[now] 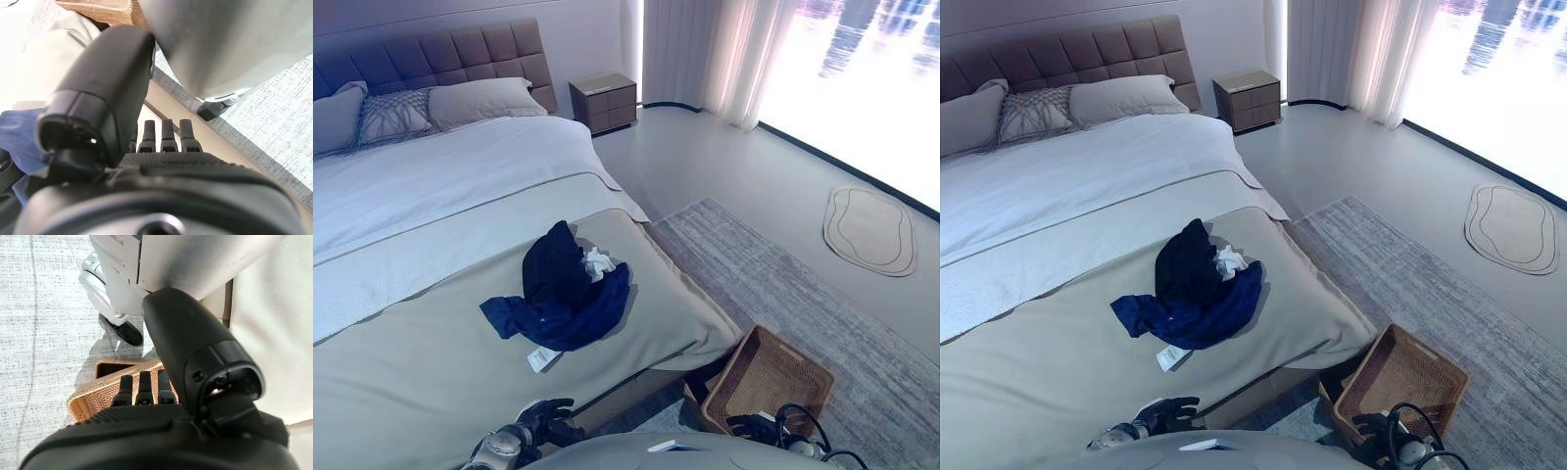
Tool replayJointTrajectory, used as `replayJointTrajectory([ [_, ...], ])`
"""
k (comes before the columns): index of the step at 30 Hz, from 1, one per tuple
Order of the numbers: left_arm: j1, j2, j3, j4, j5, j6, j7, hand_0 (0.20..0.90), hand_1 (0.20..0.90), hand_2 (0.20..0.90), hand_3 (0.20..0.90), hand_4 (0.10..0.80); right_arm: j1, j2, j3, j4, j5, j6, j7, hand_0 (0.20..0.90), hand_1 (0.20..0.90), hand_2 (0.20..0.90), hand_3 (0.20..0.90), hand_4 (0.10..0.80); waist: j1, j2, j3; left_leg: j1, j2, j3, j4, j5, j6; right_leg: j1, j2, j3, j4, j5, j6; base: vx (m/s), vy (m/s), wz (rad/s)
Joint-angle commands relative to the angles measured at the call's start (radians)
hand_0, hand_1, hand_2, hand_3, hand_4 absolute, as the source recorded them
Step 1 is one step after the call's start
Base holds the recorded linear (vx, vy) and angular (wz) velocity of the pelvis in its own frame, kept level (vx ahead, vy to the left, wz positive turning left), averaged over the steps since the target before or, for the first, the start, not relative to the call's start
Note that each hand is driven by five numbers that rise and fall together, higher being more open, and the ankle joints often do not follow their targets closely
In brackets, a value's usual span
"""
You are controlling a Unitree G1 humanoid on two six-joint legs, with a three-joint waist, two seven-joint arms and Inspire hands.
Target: Pick up the clothes from the bed and place them into the basket
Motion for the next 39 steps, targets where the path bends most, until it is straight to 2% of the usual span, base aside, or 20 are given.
replayJointTrajectory([
  [1,-0.086,0.012,-0.005,0.053,0.02,-0.032,-0.014,0.9,0.9,0.9,0.9,0.8,-0.119,0.065,0.009,0.037,-0.009,-0.034,0.015,0.9,0.9,0.9,0.9,0.8,0.027,-0.039,0.051,0.063,-0.1,-0.069,0.019,-0.151,0.061,-0.002,0.021,0.038,0.058,-0.063,-0.025,0.0,0.0,0.0],
  [20,-0.076,0.007,0.003,0.063,0.021,-0.016,-0.01,0.9,0.9,0.9,0.9,0.8,-0.113,0.069,-0.004,0.038,0.03,-0.028,0.022,0.9,0.9,0.9,0.9,0.8,0.029,-0.04,0.058,0.06,-0.102,-0.074,0.016,-0.149,0.063,-0.006,0.021,0.037,0.059,-0.063,-0.025,0.0,0.0,0.0],
  [22,-0.077,0.006,0.002,0.062,0.021,-0.017,-0.01,0.9,0.9,0.9,0.9,0.8,-0.113,0.07,-0.01,0.043,0.1,-0.016,0.037,0.9,0.9,0.9,0.9,0.8,0.029,-0.04,0.058,0.06,-0.101,-0.074,0.016,-0.148,0.063,-0.007,0.02,0.037,0.06,-0.062,-0.025,0.017,0.007,0.0],
  [23,-0.079,0.007,0.0,0.058,0.016,-0.013,-0.013,0.9,0.9,0.9,0.9,0.8,-0.112,0.073,-0.037,0.048,0.222,-0.003,0.05,0.9,0.9,0.9,0.9,0.8,0.031,-0.038,0.059,0.06,-0.102,-0.076,0.018,-0.149,0.063,-0.006,0.02,0.036,0.063,-0.063,-0.026,0.034,0.013,0.01],
  [24,-0.079,0.007,0.0,0.057,0.016,-0.013,-0.013,0.9,0.9,0.9,0.9,0.8,-0.112,0.073,-0.045,0.048,0.27,-0.001,0.049,0.9,0.9,0.9,0.9,0.8,0.031,-0.038,0.059,0.06,-0.102,-0.077,0.019,-0.149,0.063,-0.005,0.02,0.036,0.064,-0.063,-0.026,0.074,0.021,0.05],
  [26,-0.069,0.012,0.006,0.049,0.003,-0.018,-0.019,0.9,0.9,0.9,0.9,0.8,-0.116,0.071,-0.152,0.003,0.521,0.012,0.051,0.9,0.9,0.9,0.9,0.8,0.029,-0.034,0.058,0.066,-0.104,-0.084,0.025,-0.151,0.063,0.001,0.02,0.043,0.069,-0.065,-0.026,0.108,0.031,0.06],
  [28,-0.052,0.01,0.006,0.028,-0.031,-0.015,-0.008,0.9,0.9,0.9,0.9,0.8,-0.118,0.067,-0.186,-0.097,0.555,-0.013,0.008,0.9,0.9,0.9,0.9,0.8,0.025,-0.032,0.063,0.067,-0.104,-0.086,0.03,-0.155,0.066,-0.002,0.021,0.057,0.075,-0.066,-0.026,0.077,0.041,-0.02],
  [31,-0.037,0.009,-0.002,-0.023,-0.083,-0.001,0.016,0.9,0.9,0.9,0.9,0.8,-0.125,0.051,-0.121,-0.386,0.468,-0.008,-0.068,0.9,0.9,0.9,0.9,0.8,0.024,-0.037,0.081,0.04,-0.107,-0.099,0.052,-0.157,0.071,-0.029,0.019,0.07,0.091,-0.065,-0.03,-0.029,0.062,-0.06],
  [33,-0.038,0.012,-0.012,-0.042,-0.111,-0.001,0.029,0.9,0.9,0.9,0.9,0.8,-0.151,0.023,-0.044,-0.541,0.322,-0.055,-0.127,0.9,0.9,0.9,0.9,0.8,0.034,-0.043,0.097,0.01,-0.114,-0.114,0.066,-0.155,0.075,-0.053,0.017,0.066,0.101,-0.065,-0.035,-0.107,0.086,-0.01],
  [36,-0.045,0.014,-0.025,-0.066,-0.133,0.009,0.041,0.9,0.9,0.9,0.9,0.8,-0.205,-0.036,0.03,-0.661,0.134,-0.094,-0.182,0.9,0.9,0.9,0.9,0.8,0.058,-0.05,0.118,-0.015,-0.122,-0.139,0.068,-0.147,0.079,-0.07,0.013,0.05,0.106,-0.063,-0.038,-0.089,0.082,0.24],
  [39,-0.036,0.017,-0.04,-0.082,-0.123,0.01,0.049,0.9,0.9,0.9,0.9,0.8,-0.342,-0.127,0.089,-0.754,-0.017,-0.044,-0.22,0.9,0.9,0.9,0.9,0.8,0.106,-0.061,0.14,-0.038,-0.131,-0.176,0.074,-0.142,0.08,-0.078,0.001,0.021,0.112,-0.065,-0.039,-0.023,0.098,0.49],
])
